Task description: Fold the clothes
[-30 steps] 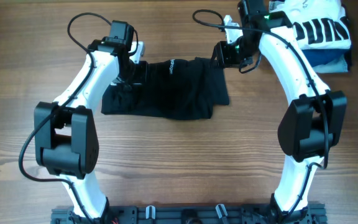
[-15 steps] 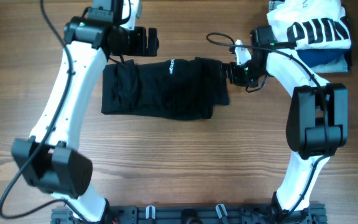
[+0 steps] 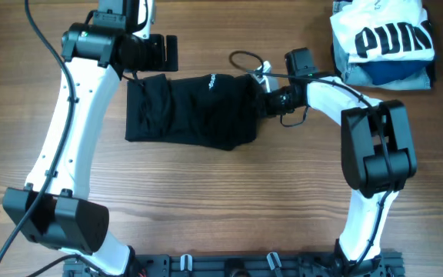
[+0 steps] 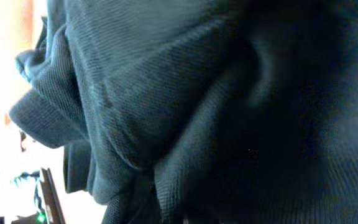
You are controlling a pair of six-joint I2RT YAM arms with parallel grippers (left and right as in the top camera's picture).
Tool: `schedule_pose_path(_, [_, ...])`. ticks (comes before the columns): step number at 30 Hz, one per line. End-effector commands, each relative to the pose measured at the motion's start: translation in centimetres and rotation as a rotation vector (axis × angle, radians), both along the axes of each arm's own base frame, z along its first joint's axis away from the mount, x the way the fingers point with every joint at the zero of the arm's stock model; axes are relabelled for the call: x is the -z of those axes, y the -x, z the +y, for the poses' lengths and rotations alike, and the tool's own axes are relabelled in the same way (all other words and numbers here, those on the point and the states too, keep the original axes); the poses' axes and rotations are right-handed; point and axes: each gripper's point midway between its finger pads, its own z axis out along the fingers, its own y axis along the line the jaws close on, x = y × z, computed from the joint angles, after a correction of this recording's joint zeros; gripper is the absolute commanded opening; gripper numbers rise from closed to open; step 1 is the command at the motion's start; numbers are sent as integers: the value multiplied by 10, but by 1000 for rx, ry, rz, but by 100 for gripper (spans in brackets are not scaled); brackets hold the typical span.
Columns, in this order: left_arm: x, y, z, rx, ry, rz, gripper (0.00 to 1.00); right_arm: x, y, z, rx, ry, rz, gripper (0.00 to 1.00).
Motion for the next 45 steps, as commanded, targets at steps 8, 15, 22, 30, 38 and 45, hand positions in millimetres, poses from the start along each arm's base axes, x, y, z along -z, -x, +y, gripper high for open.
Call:
schedule_pose_path(8, [-11,-6,54,-133,-24,-26,100,-61,-20,-139,258,166,-71,4])
schedule_pose_path(15, [-11,-7,70,-168,-25,-25,100,-128,-13,-89,158,153,-219,4])
schedule_pose_path(22, [-10,-7,69,-168,-24,-24,100,-158,4,92,17,40,-394,4])
schedule_pose_path(30, [-8,-3,70,-168,-27,-6,100,-142,4,159,43,-82,-344,100])
schedule_pose_path(38, [-7,-6,105,-230,-66,-12,100,-193,-25,105,103,-135,-432,100])
schedule_pose_path(45, [-14,-5,208,-463,-82,-72,100,-151,8,188,-3,-127,-443,100])
